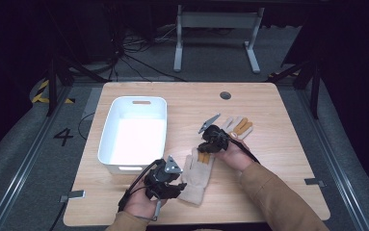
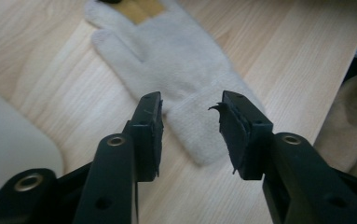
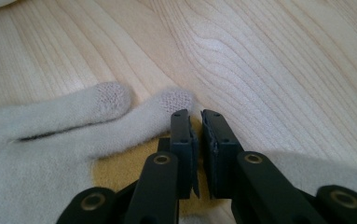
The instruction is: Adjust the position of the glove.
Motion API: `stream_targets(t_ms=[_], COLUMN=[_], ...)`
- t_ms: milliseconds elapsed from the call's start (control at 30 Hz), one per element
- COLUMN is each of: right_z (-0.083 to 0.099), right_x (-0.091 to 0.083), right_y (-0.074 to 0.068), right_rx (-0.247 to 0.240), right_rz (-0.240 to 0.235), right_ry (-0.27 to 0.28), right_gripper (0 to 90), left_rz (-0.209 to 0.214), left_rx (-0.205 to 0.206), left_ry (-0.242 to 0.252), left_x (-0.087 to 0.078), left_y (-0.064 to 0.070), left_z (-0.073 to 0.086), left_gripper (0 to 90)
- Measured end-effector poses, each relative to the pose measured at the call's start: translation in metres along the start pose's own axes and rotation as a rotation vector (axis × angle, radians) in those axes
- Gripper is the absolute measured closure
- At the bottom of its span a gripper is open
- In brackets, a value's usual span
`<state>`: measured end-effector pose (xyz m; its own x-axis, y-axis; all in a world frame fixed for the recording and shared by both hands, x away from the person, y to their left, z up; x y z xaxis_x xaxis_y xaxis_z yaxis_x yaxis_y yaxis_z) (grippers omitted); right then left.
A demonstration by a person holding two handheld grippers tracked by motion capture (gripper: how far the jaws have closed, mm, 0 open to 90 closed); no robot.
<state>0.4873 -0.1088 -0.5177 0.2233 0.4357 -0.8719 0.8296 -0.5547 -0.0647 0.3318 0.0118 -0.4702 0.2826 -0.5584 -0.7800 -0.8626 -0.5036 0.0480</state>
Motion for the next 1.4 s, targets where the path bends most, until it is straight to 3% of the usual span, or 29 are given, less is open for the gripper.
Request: stream_targets(t_ms=[100,233,533,700,800,933,967,1000,1167,1400], right_z=[0.000,0.000,0.001,0.002,0.003,0.003,0.003,0.002,-0.001,-0.007], right_x=[0.000,0.000,0.000,-0.001,-0.001,-0.002,-0.002,-0.002,-0.011,-0.047], right_y=[0.001,0.001,0.001,0.001,0.001,0.002,0.002,0.001,0.000,-0.004], right_rx=[0.004,0.007,0.012,0.015,0.016,0.013,0.013,0.012,0.000,0.001], right_rz=[-0.005,-0.009,-0.010,-0.008,-0.006,0.006,0.006,0.011,0.021,0.031], right_ry=[0.004,0.007,0.010,0.010,0.008,0.008,0.008,0.009,0.034,0.128], right_gripper=[83.2,83.2,82.9,82.8,82.8,83.3,83.3,83.8,84.5,84.7], left_rz=[0.028,0.004,-0.016,-0.021,-0.036,-0.070,-0.074,-0.075,-0.039,-0.031], left_rx=[0.000,0.050,0.046,0.036,0.031,0.045,0.049,0.048,0.043,0.071], left_ry=[-0.016,-0.089,-0.150,-0.156,-0.145,-0.147,-0.149,-0.154,-0.142,-0.105], left_x=[0.009,0.029,0.053,0.059,0.061,0.061,0.060,0.060,0.051,0.035], left_y=[0.006,0.016,0.012,0.012,0.010,0.009,0.009,0.009,0.009,0.010], left_z=[0.000,0.000,0.006,0.006,0.006,0.005,0.005,0.005,0.002,-0.005], left_gripper=[53.2,47.5,41.2,40.5,44.6,69.2,69.2,75.3,81.3,81.6])
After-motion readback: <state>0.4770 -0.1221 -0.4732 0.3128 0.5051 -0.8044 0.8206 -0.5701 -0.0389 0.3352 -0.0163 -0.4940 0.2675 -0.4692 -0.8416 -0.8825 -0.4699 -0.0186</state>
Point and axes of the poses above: each handheld gripper's, and its own axes: x roughly forward along the jaws, z roughly out of its underside, y roughly to its right, the point moved 9 cm from there along x, roughly forward along the jaws, and after that the axes turned 5 degrees about x, right-handed, at the moved point
